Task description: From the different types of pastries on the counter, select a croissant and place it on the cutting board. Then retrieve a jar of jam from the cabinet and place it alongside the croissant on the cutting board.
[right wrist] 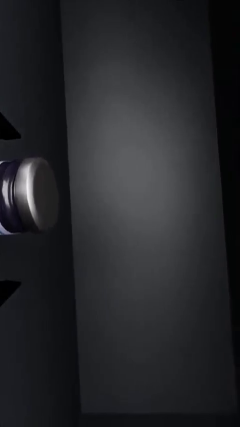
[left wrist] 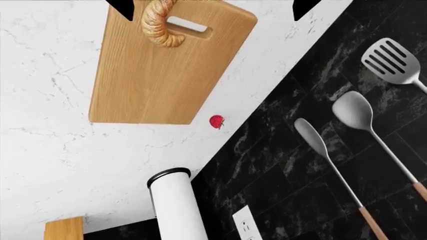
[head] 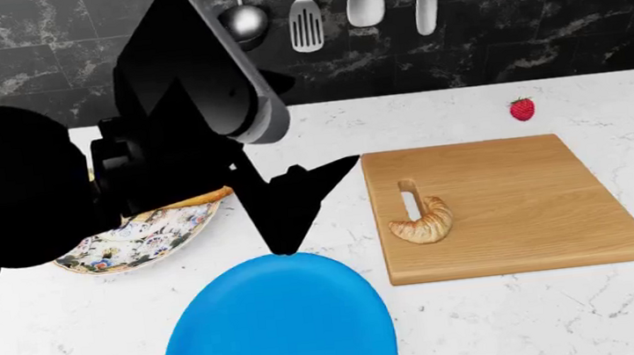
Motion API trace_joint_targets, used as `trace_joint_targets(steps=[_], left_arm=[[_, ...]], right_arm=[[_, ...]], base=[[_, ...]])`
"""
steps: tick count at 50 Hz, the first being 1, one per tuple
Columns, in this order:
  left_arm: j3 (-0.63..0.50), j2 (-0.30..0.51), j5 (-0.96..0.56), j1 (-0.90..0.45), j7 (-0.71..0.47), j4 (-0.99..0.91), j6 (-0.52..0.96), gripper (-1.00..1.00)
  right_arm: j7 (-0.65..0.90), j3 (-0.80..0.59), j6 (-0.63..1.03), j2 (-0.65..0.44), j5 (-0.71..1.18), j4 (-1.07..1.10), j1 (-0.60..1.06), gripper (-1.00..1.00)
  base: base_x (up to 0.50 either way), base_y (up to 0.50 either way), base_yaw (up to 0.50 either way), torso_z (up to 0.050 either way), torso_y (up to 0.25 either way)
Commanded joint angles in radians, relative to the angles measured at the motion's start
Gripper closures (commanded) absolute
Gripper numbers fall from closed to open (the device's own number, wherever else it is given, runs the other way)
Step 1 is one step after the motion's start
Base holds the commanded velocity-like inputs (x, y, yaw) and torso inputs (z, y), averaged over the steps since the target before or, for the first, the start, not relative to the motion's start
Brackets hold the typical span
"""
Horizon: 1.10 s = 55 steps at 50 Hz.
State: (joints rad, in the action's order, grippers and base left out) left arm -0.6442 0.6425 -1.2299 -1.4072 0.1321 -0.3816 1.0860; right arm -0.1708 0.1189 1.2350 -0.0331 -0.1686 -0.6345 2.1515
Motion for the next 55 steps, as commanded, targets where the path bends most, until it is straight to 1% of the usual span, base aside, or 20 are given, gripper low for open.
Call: trace_joint_targets(steps=[1,4,5,23,32,40,55], left_arm=[[-0.003,0.008,0.004,0.009,0.004,-0.001,-0.01,-1.0],[-0.003,0.01,0.006,0.01,0.006,0.0,-0.012,-1.0],[-0.004,0.01,0.007,0.011,0.007,0.0,-0.013,-1.0],[-0.007,0.012,0.003,0.011,0.003,-0.001,-0.015,-1.0],[-0.008,0.013,-0.002,0.011,-0.002,-0.004,-0.015,-1.0],[-0.01,0.013,-0.005,0.01,-0.006,-0.005,-0.014,-1.0],[-0.016,0.008,-0.007,0.001,-0.008,-0.002,-0.011,-1.0]], right_arm=[[-0.001,-0.02,0.013,0.012,0.061,-0.023,-0.074,-1.0],[-0.014,-0.037,0.026,0.011,0.075,-0.015,-0.078,-1.0],[-0.018,-0.043,0.029,0.01,0.079,-0.011,-0.079,1.0],[-0.068,-0.14,0.057,-0.026,0.117,0.025,-0.071,1.0],[-0.079,-0.17,0.023,-0.055,0.118,0.024,0.009,1.0],[-0.071,-0.155,0.013,-0.078,0.122,0.049,0.071,1.0],[-0.11,-0.14,0.143,-0.126,0.145,0.227,0.142,1.0]], base=[[0.0,0.0,0.0,0.0,0.0],[0.0,0.0,0.0,0.0,-0.003],[0.0,0.0,0.0,0.0,-0.011],[0.0,0.0,0.0,0.0,-0.003],[0.0,0.0,0.0,0.0,0.0],[0.0,0.0,0.0,0.0,0.0],[0.0,0.0,0.0,0.0,0.0]])
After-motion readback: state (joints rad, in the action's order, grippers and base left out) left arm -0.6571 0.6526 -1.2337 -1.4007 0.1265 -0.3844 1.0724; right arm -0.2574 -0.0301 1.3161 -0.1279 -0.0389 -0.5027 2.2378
